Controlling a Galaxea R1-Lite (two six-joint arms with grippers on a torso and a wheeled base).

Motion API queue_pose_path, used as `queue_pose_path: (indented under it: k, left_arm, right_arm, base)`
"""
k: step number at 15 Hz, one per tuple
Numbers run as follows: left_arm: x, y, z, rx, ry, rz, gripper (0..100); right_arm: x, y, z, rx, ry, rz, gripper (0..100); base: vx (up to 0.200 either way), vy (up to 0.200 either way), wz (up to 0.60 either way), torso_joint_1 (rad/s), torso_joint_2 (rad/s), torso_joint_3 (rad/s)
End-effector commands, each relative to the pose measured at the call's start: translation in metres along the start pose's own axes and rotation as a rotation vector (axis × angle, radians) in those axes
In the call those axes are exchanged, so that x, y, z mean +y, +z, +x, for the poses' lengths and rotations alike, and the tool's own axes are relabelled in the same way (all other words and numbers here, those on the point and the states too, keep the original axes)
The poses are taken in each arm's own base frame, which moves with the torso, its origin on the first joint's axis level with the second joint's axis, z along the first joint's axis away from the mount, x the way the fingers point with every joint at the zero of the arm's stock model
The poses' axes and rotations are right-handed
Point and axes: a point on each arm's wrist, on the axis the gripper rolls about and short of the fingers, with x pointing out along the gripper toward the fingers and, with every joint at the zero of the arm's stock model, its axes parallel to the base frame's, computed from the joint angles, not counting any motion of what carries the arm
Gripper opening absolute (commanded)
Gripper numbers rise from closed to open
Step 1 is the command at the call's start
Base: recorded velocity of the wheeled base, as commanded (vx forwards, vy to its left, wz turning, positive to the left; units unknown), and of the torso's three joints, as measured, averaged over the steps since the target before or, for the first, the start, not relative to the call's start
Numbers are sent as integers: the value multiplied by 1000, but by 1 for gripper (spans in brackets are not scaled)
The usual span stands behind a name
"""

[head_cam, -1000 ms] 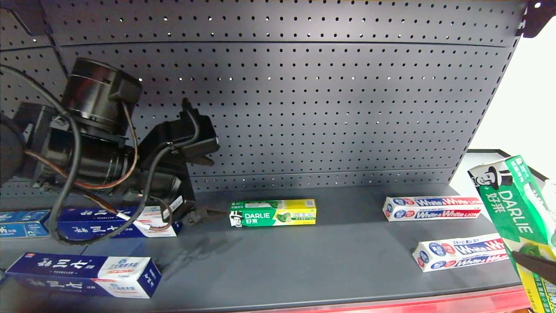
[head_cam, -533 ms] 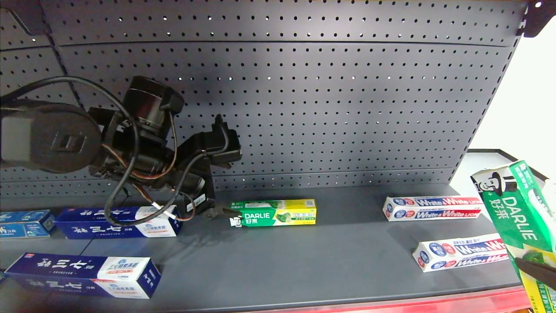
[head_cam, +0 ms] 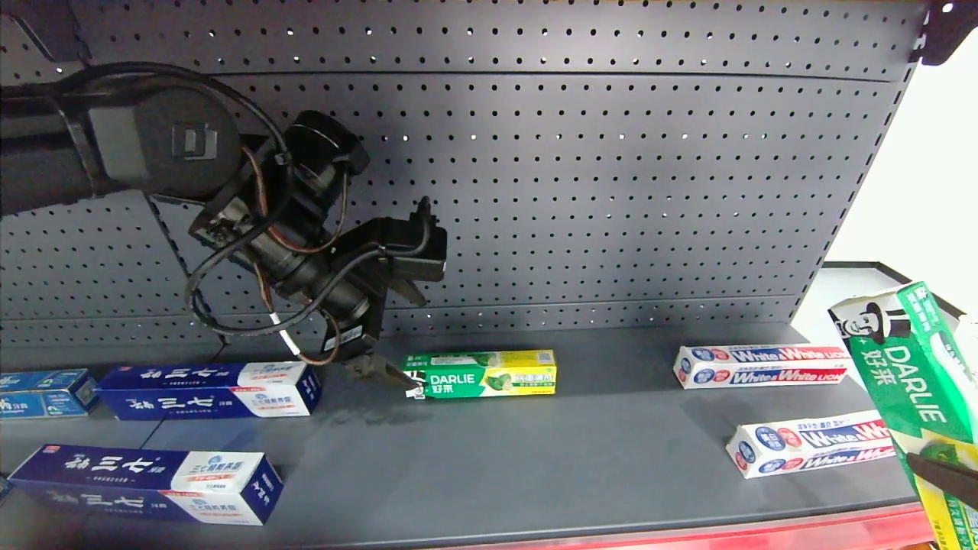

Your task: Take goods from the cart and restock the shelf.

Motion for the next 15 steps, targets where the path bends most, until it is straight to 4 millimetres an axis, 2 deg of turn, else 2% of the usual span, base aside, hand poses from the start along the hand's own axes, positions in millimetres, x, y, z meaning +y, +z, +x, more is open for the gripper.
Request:
queue_pose_path:
  k: [1, 6, 15]
  left_arm:
    - [12, -5, 30, 37, -82, 20, 100]
    - [11, -4, 54, 59, -134, 44, 100]
    - [14, -11, 66, 95, -144, 59, 100]
  right_arm:
    - [0, 0, 0, -1, -1, 0, 0]
    - [0, -6, -1, 4, -2, 1, 0]
    - [0, -7, -1, 10, -2, 1, 0]
  base:
    - [0, 0, 0, 0, 0, 0]
    - [0, 0, 0, 0, 0, 0]
    - [0, 0, 0, 0, 0, 0]
